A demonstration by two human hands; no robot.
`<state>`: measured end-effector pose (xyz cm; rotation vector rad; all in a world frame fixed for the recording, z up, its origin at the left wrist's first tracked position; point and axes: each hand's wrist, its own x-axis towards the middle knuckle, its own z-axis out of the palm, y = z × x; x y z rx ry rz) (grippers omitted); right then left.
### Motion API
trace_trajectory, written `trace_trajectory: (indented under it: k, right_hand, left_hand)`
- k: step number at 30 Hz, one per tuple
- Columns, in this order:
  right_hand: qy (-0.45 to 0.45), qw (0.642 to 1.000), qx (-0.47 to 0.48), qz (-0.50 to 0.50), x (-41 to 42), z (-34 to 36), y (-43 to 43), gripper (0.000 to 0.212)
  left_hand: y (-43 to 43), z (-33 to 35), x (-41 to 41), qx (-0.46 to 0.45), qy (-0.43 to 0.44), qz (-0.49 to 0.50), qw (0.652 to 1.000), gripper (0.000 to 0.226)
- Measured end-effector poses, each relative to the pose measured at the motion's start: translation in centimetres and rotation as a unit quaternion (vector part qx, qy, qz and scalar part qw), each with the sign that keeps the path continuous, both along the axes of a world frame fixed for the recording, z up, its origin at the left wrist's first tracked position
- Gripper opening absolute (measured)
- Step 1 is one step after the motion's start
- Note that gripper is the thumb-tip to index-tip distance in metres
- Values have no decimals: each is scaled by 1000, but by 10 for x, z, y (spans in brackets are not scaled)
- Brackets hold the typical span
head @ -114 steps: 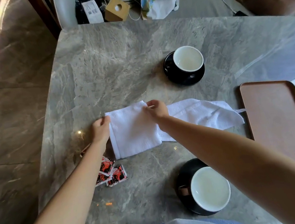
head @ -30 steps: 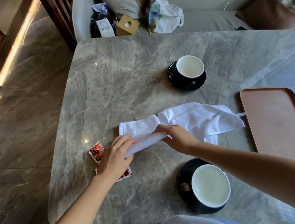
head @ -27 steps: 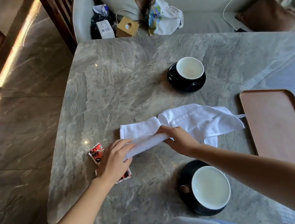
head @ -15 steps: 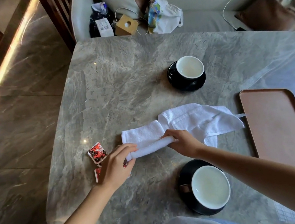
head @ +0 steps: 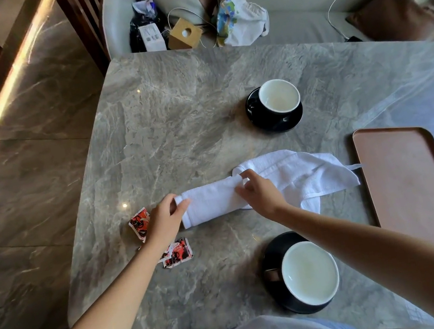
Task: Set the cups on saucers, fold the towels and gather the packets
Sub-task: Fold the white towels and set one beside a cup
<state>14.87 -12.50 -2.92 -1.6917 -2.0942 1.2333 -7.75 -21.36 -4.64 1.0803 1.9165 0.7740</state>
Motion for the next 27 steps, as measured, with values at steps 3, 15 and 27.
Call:
trace_trajectory:
  k: [3,15,27]
  right_hand:
    - [-12,1000,1,-19,-6,-3,1,22]
    - [-79,992,84,46,-19,-17,0,39]
    - [-92,987,100,81,-18,-29,1,40]
  left_hand:
    - [4,-3,2,-7,3,32,999,23]
    - [5,-2,10,0,177,30,984,18]
    - [7,-3,7,19,294,-50,954,25]
